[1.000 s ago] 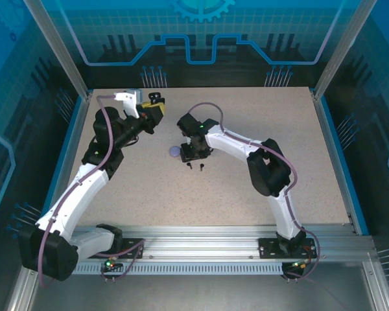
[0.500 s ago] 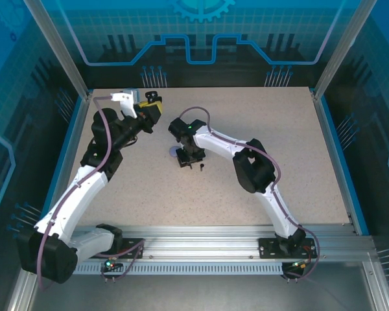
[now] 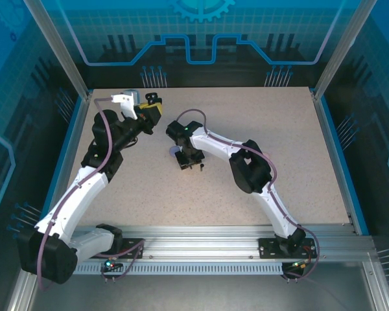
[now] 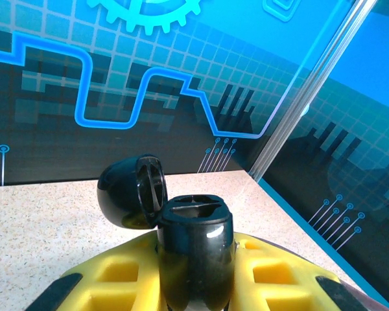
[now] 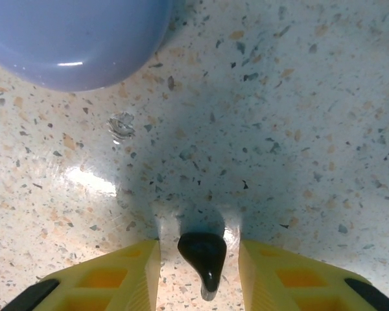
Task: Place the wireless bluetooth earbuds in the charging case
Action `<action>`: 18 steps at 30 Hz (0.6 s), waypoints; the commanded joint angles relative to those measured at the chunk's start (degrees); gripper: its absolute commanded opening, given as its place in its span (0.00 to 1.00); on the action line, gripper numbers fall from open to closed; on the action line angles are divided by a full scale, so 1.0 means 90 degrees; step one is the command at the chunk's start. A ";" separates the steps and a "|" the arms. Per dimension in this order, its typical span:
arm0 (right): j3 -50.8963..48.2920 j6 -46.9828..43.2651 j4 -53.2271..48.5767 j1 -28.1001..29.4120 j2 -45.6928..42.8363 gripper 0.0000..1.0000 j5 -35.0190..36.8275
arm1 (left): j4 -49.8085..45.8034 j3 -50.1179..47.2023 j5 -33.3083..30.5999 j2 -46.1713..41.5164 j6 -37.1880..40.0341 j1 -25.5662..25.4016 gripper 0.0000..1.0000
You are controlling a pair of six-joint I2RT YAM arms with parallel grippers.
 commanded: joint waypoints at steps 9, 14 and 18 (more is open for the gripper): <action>0.0314 0.0191 -0.0191 -0.0027 0.0334 0.35 0.0044 | 0.0308 -0.0091 -0.0099 -0.0067 -0.0135 0.0067 0.00; 0.0329 0.0377 -0.0141 -0.0069 0.0343 0.34 -0.0075 | 0.0362 -0.0117 -0.0099 -0.0038 -0.0160 0.0063 0.00; 0.0349 0.0582 -0.0189 -0.0075 0.0375 0.34 -0.0096 | 0.0387 -0.0145 -0.0089 -0.0035 -0.0175 0.0059 0.00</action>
